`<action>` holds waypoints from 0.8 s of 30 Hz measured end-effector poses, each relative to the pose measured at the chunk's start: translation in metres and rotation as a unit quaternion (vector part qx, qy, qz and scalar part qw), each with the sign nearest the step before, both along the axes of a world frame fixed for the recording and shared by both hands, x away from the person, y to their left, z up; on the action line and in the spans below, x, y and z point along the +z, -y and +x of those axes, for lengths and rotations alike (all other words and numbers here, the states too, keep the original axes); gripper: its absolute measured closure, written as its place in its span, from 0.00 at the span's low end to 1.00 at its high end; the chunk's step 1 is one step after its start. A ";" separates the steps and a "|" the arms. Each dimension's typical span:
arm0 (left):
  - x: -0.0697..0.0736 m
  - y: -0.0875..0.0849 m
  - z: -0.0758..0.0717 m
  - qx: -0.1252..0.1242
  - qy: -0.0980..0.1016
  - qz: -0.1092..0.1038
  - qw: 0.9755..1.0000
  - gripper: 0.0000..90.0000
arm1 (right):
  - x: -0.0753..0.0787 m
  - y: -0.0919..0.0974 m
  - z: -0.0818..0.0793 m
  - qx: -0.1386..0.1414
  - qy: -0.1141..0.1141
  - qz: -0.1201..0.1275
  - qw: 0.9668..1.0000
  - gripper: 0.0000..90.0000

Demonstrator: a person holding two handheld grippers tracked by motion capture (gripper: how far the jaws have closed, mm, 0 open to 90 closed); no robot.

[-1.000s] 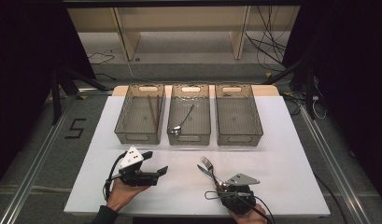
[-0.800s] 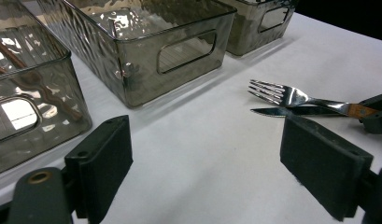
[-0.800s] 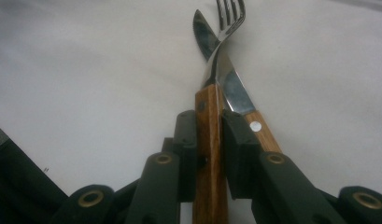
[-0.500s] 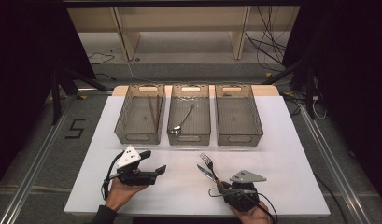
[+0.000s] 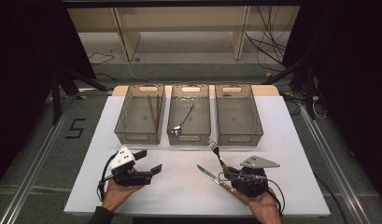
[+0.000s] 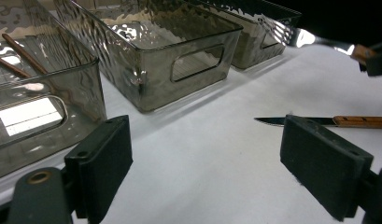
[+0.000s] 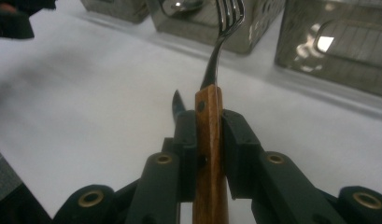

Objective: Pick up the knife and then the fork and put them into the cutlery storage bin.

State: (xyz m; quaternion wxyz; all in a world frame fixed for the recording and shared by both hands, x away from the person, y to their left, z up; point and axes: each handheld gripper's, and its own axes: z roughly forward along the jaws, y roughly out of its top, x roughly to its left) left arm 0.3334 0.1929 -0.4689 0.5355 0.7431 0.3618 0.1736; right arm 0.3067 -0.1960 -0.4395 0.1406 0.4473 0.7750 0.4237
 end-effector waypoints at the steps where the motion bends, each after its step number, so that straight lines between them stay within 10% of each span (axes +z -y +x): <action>1: 0.000 -0.001 0.000 0.000 0.000 0.000 1.000 0.18 | 0.003 0.002 0.003 -0.001 0.001 0.002 1.000 0.86; 24: -0.002 -0.009 -0.007 0.008 0.007 -0.009 1.000 0.18 | 0.042 0.021 0.076 -0.040 0.008 0.019 0.999 0.86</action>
